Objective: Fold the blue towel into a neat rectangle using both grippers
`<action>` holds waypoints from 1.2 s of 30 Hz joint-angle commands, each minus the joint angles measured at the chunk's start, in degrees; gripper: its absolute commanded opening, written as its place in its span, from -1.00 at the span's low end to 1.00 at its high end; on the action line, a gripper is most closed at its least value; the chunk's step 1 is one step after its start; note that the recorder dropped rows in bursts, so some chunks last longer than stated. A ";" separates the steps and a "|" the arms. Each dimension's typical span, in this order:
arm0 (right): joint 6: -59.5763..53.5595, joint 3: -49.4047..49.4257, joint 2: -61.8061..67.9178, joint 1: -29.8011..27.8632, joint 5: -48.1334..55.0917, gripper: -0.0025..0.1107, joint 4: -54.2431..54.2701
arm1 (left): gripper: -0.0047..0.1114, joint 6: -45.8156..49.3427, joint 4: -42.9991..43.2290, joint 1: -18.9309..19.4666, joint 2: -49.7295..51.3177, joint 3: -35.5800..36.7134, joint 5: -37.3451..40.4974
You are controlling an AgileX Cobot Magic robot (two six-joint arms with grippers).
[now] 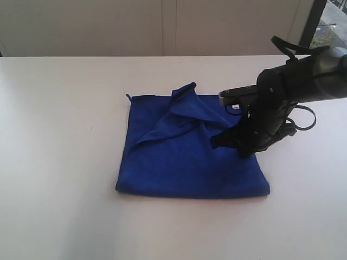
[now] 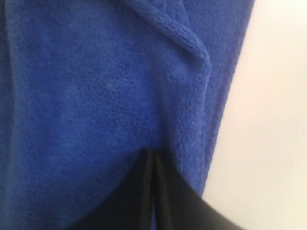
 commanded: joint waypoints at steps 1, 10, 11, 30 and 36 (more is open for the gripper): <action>0.09 0.42 -4.59 -0.52 0.35 -0.96 0.89 | -0.92 -0.02 -0.58 0.06 -0.39 0.30 0.76; -1.12 0.42 -10.75 -0.52 -0.14 -0.96 0.89 | -0.92 -0.02 -0.58 0.06 -0.39 0.30 0.76; -2.09 0.42 -10.50 -0.52 0.41 -0.96 1.30 | -0.92 -0.02 -0.58 0.06 -0.39 0.30 0.76; -9.05 -1.31 -8.47 -0.52 0.91 -0.96 10.80 | -0.92 -0.02 -0.58 0.06 -0.39 0.30 0.76; -9.05 -1.31 -8.47 -0.52 2.06 -0.96 10.80 | -0.92 -0.02 -0.58 0.06 -0.39 0.30 0.76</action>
